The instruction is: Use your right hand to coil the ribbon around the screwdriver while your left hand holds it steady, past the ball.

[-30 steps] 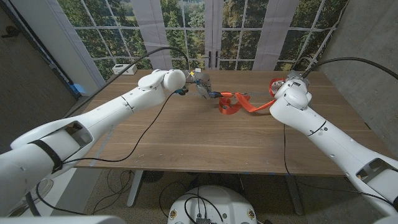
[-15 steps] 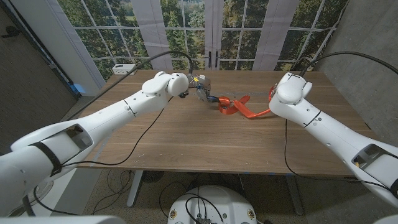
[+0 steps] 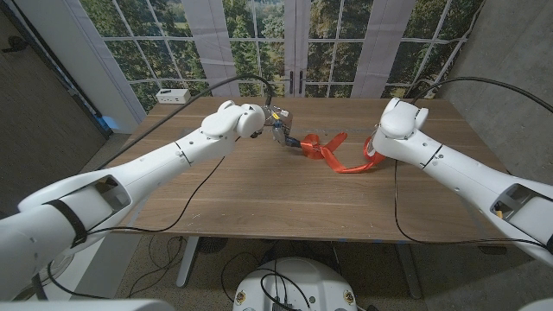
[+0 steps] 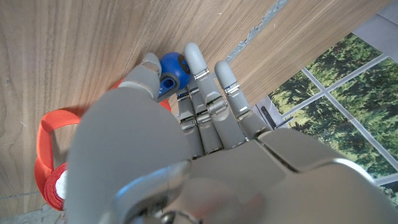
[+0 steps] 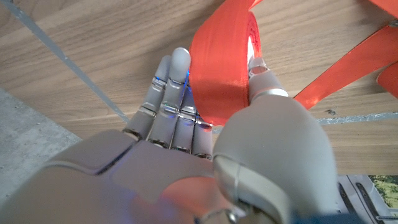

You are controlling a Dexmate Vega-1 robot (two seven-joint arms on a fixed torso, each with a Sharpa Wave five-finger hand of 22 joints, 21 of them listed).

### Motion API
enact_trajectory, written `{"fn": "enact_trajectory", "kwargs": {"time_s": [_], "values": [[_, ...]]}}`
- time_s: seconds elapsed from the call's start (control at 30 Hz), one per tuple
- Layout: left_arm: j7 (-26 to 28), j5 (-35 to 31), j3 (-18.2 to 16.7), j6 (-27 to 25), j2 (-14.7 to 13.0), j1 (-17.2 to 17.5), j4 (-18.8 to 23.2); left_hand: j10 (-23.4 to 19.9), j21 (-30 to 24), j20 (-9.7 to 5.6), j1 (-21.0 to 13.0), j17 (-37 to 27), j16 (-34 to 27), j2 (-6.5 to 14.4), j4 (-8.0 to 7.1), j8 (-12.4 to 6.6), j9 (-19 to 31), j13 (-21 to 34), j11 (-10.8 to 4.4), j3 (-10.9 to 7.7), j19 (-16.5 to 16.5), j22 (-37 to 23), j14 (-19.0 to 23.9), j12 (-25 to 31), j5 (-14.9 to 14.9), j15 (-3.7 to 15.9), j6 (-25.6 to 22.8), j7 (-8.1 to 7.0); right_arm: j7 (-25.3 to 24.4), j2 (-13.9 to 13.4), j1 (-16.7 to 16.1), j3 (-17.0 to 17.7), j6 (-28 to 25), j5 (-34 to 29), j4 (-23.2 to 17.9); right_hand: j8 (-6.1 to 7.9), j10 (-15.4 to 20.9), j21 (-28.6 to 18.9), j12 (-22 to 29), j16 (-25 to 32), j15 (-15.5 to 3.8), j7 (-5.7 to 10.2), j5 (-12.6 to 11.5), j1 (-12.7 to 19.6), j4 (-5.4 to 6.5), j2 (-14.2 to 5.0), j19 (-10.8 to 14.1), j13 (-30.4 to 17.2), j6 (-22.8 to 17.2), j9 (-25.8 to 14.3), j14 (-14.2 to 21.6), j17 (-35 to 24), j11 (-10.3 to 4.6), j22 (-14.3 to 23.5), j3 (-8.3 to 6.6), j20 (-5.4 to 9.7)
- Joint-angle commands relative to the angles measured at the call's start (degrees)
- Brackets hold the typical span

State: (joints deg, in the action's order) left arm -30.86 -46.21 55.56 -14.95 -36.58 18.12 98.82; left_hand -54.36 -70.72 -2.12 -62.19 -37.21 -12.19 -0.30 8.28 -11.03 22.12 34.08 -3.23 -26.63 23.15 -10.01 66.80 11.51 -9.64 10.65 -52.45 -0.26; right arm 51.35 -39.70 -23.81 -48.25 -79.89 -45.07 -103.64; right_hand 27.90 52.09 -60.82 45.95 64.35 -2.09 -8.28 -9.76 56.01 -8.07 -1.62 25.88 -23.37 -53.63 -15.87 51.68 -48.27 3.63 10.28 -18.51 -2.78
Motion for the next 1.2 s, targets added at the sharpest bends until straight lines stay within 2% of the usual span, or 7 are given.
{"fn": "enact_trajectory", "kwargs": {"time_s": [0.03,0.17,0.3,0.6,0.73,0.93,1.2], "values": [[-4.5,-6.0,-0.1,-0.4,0.6,0.0,0.4,0.6,1.9,1.63,-2.0,3.2,2.1,3.3,-0.42,0.78,-0.9,-2.2,-6.31,1.23,-3.9,-0.2,-9.8,-1.4,-0.5,2.23,3.7,-3.52,1.7,-1.6,3.6,-4.4,-0.1,3.4,0.6,-0.14,-0.2,-0.2,0.0,-2.7,-7.74,5.63,-0.4,4.2,0.61,-6.36,-0.2,-3.4,-5.3,-6.5,-2.8,3.3,-3.16,0.0,0.59,-0.38],[-8.0,-5.8,0.0,0.0,1.1,-1.2,-0.2,12.0,5.6,3.91,3.7,8.9,2.7,1.1,-2.12,1.0,-2.7,-5.2,-4.26,3.59,-9.9,0.1,-24.3,-1.7,-1.0,0.03,12.0,-4.44,1.2,-2.2,4.1,-5.0,-0.1,4.3,-0.1,-5.23,-7.7,0.4,-5.2,-11.6,-6.17,7.23,-0.8,1.3,1.21,-5.28,-1.2,0.1,4.1,-4.5,-6.0,11.0,-3.31,-0.1,0.47,-0.95],[-7.7,-5.4,-0.6,0.7,0.9,-1.0,-0.3,26.9,10.3,8.23,7.1,13.8,2.2,-0.5,-2.77,1.26,-5.0,-8.5,-0.79,6.34,-16.4,0.1,-39.2,-1.7,-2.0,-6.12,23.9,-3.86,2.3,-2.9,5.1,-6.1,-0.1,5.1,-0.4,-10.23,-13.0,1.4,-8.4,-17.3,-5.21,8.01,-1.2,-1.7,1.81,-3.85,-2.7,2.2,12.1,-2.9,-9.0,14.8,-2.74,-0.2,0.71,-1.58],[-6.4,1.5,-4.3,3.8,-0.1,-0.1,-0.2,49.4,19.8,11.96,14.4,20.6,1.9,-1.7,-5.6,1.38,-9.5,-14.2,5.26,12.96,-27.0,0.0,-60.0,-1.3,-3.4,-14.99,46.4,-0.71,1.7,-5.3,8.5,-8.4,-0.1,12.5,-2.2,-16.81,-22.3,3.5,-13.9,-25.2,-3.83,9.12,-2.3,-9.0,3.9,-0.25,-4.4,4.9,23.0,-0.8,-14.9,19.1,-2.22,-0.3,3.12,-3.11],[-4.1,1.7,-5.1,3.3,-0.7,0.8,0.7,56.4,23.1,12.91,16.6,22.2,1.9,-1.7,-6.61,1.2,-10.5,-15.8,6.8,14.68,-30.4,-0.1,-65.3,-1.4,-3.9,-16.7,53.0,-0.35,-0.1,-6.7,10.9,-10.6,-0.1,17.4,-3.2,-17.86,-26.9,4.9,-16.5,-28.4,-2.36,9.26,-2.9,-14.2,5.73,2.25,-5.3,5.9,28.7,0.1,-18.5,20.4,-1.48,-0.2,5.89,-3.87],[1.4,4.8,-7.6,4.8,-1.9,3.0,1.1,62.9,26.8,13.69,18.6,23.6,1.7,-1.1,-7.64,1.22,-11.1,-17.2,8.48,16.15,-34.2,-0.2,-71.3,-1.1,-4.4,-18.34,60.5,0.27,-4.8,-8.5,13.5,-12.7,-0.1,25.1,-5.0,-18.09,-34.8,7.2,-20.7,-33.2,-0.93,9.33,-4.3,-17.1,6.5,4.66,-7.7,7.0,37.0,1.2,-25.6,21.8,-1.27,-0.2,8.32,-4.46],[14.4,13.3,-13.5,11.8,-3.6,7.9,0.4,67.0,29.2,14.03,21.4,24.0,1.3,0.4,-9.43,1.15,-11.2,-18.0,9.35,17.19,-36.6,-0.3,-74.6,-0.7,-4.4,-18.82,66.1,0.14,-19.2,-11.4,6.7,-3.3,0.2,33.9,-13.7,-17.33,-43.3,10.2,-25.3,-38.6,1.53,9.7,-5.8,-20.4,8.03,5.69,-10.9,7.9,43.5,2.3,-33.8,23.5,0.75,-0.3,10.89,-4.93]]}}
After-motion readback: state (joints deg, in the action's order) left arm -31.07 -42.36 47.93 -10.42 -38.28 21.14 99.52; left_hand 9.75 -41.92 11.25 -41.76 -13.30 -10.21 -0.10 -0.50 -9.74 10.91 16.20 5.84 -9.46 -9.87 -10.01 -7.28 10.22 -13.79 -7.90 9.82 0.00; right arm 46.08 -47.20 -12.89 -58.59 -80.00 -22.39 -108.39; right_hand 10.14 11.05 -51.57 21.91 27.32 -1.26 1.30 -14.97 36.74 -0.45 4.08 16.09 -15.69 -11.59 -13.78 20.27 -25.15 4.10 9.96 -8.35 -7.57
